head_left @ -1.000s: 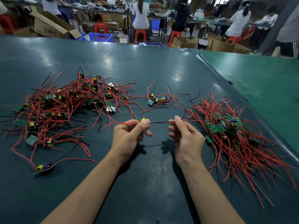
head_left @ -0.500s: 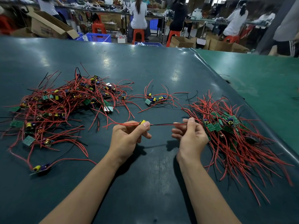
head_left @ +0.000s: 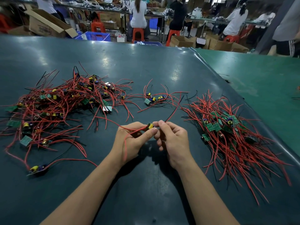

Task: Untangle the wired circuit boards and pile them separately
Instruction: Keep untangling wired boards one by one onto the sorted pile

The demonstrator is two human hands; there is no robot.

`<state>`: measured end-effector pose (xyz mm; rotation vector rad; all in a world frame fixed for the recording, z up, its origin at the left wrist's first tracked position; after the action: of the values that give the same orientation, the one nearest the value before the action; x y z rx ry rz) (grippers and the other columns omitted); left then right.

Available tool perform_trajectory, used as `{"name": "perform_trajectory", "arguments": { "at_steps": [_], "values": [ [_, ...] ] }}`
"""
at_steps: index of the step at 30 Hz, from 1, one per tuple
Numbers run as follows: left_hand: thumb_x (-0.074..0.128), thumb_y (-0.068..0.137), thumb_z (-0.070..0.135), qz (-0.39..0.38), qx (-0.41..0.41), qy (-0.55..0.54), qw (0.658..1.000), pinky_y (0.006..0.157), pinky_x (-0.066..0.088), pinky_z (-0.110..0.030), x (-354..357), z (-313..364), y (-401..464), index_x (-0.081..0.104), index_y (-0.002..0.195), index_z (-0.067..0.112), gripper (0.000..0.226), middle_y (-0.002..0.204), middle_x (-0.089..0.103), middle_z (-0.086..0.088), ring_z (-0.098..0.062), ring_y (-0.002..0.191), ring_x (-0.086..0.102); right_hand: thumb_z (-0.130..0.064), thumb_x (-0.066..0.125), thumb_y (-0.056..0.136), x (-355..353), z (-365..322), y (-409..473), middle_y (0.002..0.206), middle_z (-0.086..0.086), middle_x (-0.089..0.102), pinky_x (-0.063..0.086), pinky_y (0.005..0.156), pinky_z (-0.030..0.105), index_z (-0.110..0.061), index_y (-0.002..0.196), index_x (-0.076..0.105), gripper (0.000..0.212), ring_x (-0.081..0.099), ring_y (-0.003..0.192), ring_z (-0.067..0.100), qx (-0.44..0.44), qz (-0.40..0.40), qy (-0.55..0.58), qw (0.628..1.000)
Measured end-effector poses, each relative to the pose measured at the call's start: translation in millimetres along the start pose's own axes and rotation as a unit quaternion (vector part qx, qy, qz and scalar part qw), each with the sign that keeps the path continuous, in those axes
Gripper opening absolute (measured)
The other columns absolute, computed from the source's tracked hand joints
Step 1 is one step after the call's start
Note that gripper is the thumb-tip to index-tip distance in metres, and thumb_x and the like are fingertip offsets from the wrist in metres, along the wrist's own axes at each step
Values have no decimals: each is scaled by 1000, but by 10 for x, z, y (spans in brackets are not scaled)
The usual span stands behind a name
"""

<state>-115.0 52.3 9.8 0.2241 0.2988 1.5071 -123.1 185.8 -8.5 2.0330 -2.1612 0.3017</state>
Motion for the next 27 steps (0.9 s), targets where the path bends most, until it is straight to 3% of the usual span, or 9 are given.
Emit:
{"name": "perform_trajectory", "arguments": {
  "at_steps": [5, 8, 15, 21, 27],
  "values": [
    [75, 75, 32, 38, 0, 46, 998, 57, 41, -23, -42, -7, 0, 69, 68, 22, 13, 60, 60, 8, -9, 59, 51, -18, 46, 102, -92, -9, 34, 49, -3, 51, 28, 34, 15, -8, 89, 70, 29, 38, 36, 8, -5, 52, -4, 999],
    [75, 76, 32, 32, 4, 49, 998, 58, 40, -25, -38, 12, -7, 70, 69, 19, 15, 60, 59, 8, -11, 60, 50, -17, 45, 103, -186, -33, 56, 47, -4, 49, 26, 35, 15, -9, 85, 67, 30, 37, 35, 9, -21, 104, 26, 994],
    [73, 76, 34, 12, -11, 22, 1000, 59, 38, -34, -37, 38, -17, 72, 74, 3, 31, 68, 60, -21, -18, 61, 48, -14, 39, 103, -264, -18, 89, 45, -5, 44, 24, 35, 15, -8, 79, 62, 33, 33, 34, 8, -25, 160, 126, 979],
    [73, 78, 31, 26, -44, -18, 999, 54, 34, -20, -94, -33, -17, 69, 68, 3, 30, 51, 49, 7, -10, 52, 42, -12, 39, 103, -412, -43, 112, 47, -4, 38, 21, 35, 13, -9, 78, 57, 30, 29, 33, 7, -16, 218, 241, 946],
    [77, 79, 37, 42, -61, -41, 996, 50, 35, -11, -138, -153, 1, 72, 68, 9, 30, 50, 50, 5, -9, 47, 43, -13, 42, 99, -401, -49, 91, 46, -7, 28, 20, 30, 18, -14, 66, 45, 33, 26, 34, 6, 26, 174, 308, 935]
  ]
}}
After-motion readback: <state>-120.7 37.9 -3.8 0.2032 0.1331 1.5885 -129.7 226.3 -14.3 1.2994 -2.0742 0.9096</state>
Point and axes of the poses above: each hand's wrist, its own y-axis towards the middle knuckle, its own x-axis out of the palm, z = x × y, the point moved 6 cm from there along y, towards the middle knuckle
